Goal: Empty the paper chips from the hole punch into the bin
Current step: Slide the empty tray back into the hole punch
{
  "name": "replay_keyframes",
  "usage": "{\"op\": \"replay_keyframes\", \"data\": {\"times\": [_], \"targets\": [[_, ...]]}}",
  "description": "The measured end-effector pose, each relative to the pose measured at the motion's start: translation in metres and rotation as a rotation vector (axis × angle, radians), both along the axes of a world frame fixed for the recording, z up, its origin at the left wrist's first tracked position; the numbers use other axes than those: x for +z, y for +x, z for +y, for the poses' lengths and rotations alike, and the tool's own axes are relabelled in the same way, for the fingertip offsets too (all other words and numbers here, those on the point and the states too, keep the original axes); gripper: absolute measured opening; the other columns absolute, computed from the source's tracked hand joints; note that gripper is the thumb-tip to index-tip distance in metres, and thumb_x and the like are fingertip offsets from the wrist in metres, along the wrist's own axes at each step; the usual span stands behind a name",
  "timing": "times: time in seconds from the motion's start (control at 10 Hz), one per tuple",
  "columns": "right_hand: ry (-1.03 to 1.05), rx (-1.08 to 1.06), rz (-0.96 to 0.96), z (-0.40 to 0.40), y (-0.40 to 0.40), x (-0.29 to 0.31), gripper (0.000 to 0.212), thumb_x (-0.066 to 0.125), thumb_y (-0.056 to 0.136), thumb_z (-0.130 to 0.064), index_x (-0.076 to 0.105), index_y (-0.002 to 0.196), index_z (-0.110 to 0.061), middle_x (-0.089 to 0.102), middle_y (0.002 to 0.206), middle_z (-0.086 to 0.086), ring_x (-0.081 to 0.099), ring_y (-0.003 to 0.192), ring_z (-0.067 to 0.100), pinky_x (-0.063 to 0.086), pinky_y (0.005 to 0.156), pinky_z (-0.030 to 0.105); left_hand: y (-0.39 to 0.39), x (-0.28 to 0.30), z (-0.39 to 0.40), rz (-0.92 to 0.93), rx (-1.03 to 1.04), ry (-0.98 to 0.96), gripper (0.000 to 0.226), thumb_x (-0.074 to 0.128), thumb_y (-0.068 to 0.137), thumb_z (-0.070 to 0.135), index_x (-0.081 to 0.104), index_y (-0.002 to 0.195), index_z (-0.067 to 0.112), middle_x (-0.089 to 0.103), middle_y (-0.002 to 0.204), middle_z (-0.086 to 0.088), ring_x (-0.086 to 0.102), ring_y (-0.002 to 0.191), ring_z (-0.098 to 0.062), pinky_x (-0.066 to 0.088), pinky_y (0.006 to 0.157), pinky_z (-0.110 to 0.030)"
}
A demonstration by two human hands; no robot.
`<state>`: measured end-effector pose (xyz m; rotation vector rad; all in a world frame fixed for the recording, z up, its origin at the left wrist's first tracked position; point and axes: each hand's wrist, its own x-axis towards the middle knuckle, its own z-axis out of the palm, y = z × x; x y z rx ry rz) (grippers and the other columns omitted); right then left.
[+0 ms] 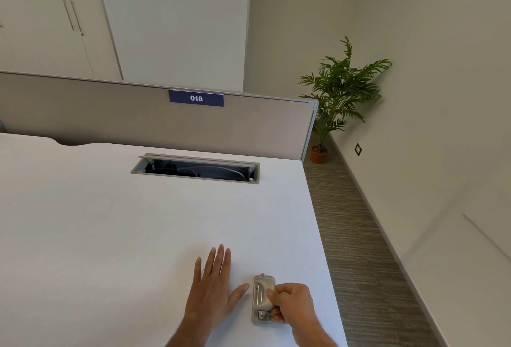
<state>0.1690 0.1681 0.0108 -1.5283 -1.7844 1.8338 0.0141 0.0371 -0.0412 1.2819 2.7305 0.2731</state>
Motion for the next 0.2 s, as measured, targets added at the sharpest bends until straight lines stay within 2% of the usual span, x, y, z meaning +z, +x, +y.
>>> {"op": "replay_keyframes", "data": {"times": [0.1, 0.2], "targets": [[-0.004, -0.002, -0.015, -0.002, 0.001, 0.001, 0.012, 0.079, 0.081, -0.011, 0.076, 0.076, -0.001, 0.066, 0.056, 0.01, 0.056, 0.047, 0.018, 0.047, 0.045, 0.024, -0.002, -0.001, 0.001, 0.024, 0.006, 0.014, 0.092, 0.02, 0.092, 0.078, 0.044, 0.145, 0.008, 0.05, 0.151, -0.012, 0.038, 0.141, -0.026, -0.001, 0.116, -0.044], [0.07, -0.004, -0.031, -0.002, 0.003, 0.013, 0.019, 0.083, 0.079, -0.029, 0.074, 0.087, -0.014, 0.075, 0.077, 0.007, 0.064, 0.058, 0.018, 0.049, 0.046, 0.024, -0.005, 0.0, 0.005, 0.094, -0.007, 0.066, 0.092, 0.021, 0.091, 0.079, 0.044, 0.146, 0.008, 0.049, 0.152, -0.012, 0.045, 0.14, -0.029, 0.0, 0.116, -0.044]]}}
